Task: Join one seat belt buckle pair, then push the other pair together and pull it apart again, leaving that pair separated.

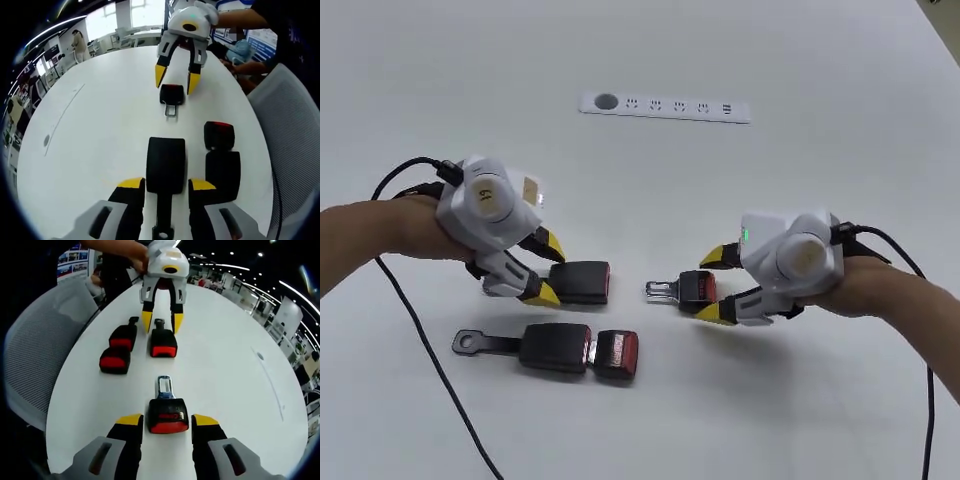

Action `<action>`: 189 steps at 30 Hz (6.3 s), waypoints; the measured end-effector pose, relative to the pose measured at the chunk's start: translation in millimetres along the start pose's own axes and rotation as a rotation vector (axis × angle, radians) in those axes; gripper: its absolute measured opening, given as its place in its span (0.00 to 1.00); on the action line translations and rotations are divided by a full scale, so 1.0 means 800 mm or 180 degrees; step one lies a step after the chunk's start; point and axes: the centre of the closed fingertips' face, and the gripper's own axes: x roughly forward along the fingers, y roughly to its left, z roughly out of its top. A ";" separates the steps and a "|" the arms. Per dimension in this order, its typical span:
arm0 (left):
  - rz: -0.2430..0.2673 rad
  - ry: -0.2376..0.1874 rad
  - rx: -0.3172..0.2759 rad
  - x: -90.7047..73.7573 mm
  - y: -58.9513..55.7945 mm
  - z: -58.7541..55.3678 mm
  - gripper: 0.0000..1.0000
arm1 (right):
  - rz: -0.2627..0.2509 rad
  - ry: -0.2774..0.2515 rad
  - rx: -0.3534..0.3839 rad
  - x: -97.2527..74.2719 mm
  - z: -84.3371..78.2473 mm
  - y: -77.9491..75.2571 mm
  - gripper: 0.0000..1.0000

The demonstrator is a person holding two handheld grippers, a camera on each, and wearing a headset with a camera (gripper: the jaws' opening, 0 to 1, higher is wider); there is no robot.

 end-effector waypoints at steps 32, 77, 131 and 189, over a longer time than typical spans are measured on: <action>-0.0143 0.0188 0.0204 0.018 0.002 -0.017 0.32 | 0.0108 0.0066 -0.0028 0.010 -0.010 0.002 0.31; -0.0116 0.0263 0.0113 0.016 0.002 -0.015 0.32 | 0.0082 -0.0034 0.0023 0.033 0.029 0.006 0.30; -0.0101 0.0226 0.0127 0.017 0.001 -0.015 0.31 | 0.0119 -0.0188 0.0093 0.066 0.069 0.014 0.28; -0.0100 0.0389 0.0155 0.020 0.009 -0.023 0.32 | 0.0097 -0.0078 0.0064 0.054 0.058 0.013 0.30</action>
